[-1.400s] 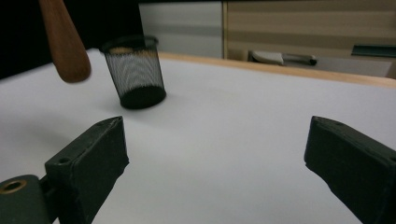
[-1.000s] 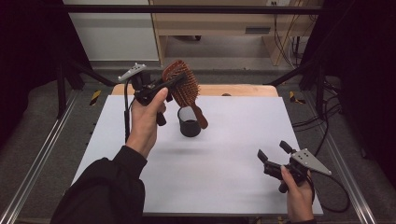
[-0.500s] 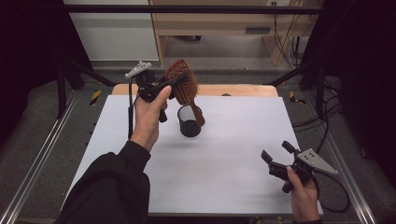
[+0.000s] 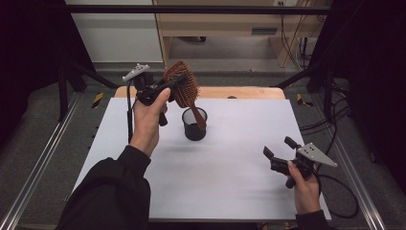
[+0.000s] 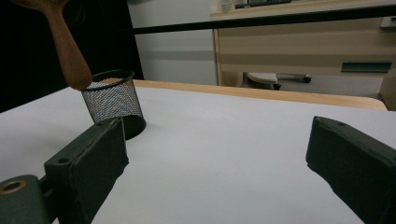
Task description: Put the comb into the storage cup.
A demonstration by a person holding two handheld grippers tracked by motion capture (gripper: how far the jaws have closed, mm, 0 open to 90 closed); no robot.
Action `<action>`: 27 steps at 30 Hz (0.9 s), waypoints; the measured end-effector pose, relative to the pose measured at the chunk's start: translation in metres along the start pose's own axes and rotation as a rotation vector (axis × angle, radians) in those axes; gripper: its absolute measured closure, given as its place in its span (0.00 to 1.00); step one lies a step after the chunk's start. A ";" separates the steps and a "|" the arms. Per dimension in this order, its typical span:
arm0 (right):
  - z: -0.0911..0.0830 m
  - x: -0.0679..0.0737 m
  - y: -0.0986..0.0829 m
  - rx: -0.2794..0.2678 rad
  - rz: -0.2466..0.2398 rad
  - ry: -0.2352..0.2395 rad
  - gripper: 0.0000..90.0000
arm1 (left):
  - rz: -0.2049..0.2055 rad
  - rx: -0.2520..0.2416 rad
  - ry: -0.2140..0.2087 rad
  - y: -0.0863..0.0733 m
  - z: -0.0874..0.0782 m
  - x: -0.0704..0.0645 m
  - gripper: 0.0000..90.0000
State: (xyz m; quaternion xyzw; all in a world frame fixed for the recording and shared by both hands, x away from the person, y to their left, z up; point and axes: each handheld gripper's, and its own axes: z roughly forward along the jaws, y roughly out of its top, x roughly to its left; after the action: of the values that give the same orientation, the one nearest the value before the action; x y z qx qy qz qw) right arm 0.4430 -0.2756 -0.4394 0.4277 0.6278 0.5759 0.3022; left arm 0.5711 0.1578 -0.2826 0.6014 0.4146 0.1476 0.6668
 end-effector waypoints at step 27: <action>0.007 0.006 -0.003 0.044 0.008 0.010 0.04 | -0.050 -0.093 0.050 0.017 0.009 0.018 0.57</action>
State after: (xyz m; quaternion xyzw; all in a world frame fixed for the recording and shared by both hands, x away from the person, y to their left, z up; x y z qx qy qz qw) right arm 0.4462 -0.2669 -0.4431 0.4341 0.6401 0.5651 0.2872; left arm 0.5940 0.1677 -0.2741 0.5552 0.4388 0.1651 0.6870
